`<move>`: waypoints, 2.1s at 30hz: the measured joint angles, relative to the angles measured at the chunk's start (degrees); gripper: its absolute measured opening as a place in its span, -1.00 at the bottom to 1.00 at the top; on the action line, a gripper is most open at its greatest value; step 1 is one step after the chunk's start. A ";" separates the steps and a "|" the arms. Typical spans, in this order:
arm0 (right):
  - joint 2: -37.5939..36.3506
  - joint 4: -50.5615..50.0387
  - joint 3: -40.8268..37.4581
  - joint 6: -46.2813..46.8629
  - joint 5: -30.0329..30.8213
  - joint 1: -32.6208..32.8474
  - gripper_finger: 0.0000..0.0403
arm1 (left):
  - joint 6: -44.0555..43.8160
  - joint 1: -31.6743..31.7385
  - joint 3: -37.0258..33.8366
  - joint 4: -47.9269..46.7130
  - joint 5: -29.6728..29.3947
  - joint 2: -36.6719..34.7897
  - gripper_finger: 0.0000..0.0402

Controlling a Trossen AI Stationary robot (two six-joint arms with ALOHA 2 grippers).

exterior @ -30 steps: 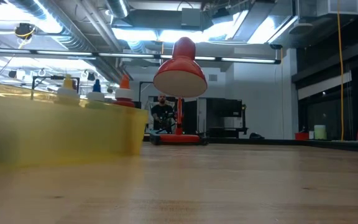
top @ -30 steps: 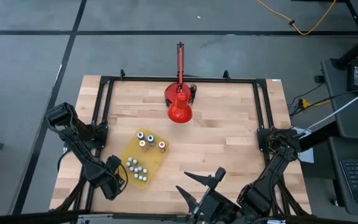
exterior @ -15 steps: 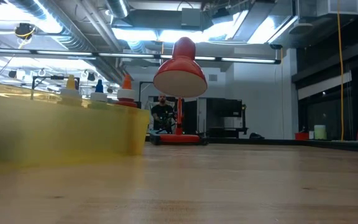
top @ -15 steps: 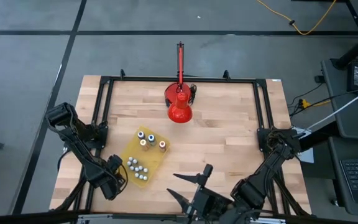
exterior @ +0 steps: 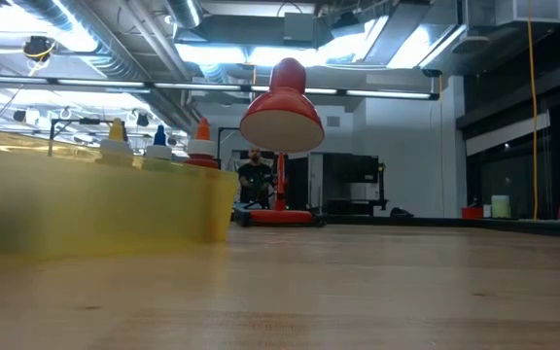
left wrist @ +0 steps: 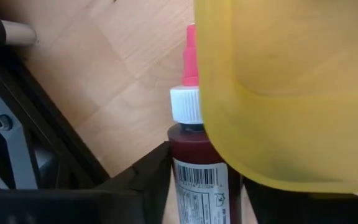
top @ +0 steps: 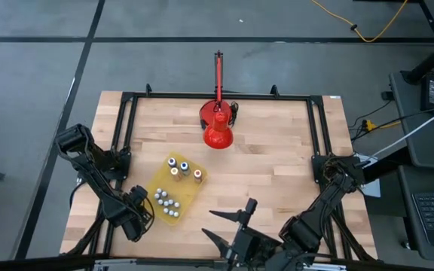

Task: Pick & Place food coloring
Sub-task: Put the large pink food coloring bottle into the yellow bin

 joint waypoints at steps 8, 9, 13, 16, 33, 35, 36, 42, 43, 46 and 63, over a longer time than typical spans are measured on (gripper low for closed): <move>0.00 0.00 0.00 -0.02 0.00 0.00 0.06 | -0.51 0.00 1.21 0.32 3.28 0.02 -0.48; 0.00 0.01 0.00 -0.02 0.00 0.00 0.06 | -0.56 -0.03 1.87 0.20 3.70 -0.02 -0.49; 0.00 0.01 0.00 -0.02 0.00 0.00 0.06 | -1.51 -0.02 5.18 -0.86 3.91 -0.78 -0.49; 0.02 0.01 0.00 -0.02 -0.01 0.00 0.06 | -2.05 -0.02 9.00 -3.47 4.25 -1.16 -0.50; 0.04 0.03 0.00 0.02 -0.02 0.00 0.06 | 8.20 -1.66 33.46 -6.95 3.39 -1.25 -0.50; 0.04 0.05 0.00 0.07 -0.03 0.00 0.06 | 9.53 -1.64 36.24 -6.98 -0.62 -1.25 -0.50; 0.04 0.05 0.00 0.12 -0.04 0.01 0.06 | 10.46 -1.50 37.44 -6.95 -2.77 -1.25 -0.50; 0.04 0.69 0.00 1.86 -0.04 0.04 0.06 | 18.25 0.24 42.91 -7.80 -17.05 -1.25 -0.50; 0.07 1.40 0.00 1.73 -0.08 0.04 0.06 | 19.44 0.55 43.69 -8.27 -19.30 -1.25 -0.50; 0.07 2.85 0.00 1.91 -1.31 0.18 0.06 | 23.37 1.52 45.83 -8.92 -26.06 -1.25 -0.50; 0.07 3.07 0.00 13.82 -14.75 -1.92 0.06 | 70.88 3.15 57.22 9.55 -58.20 -1.31 -0.50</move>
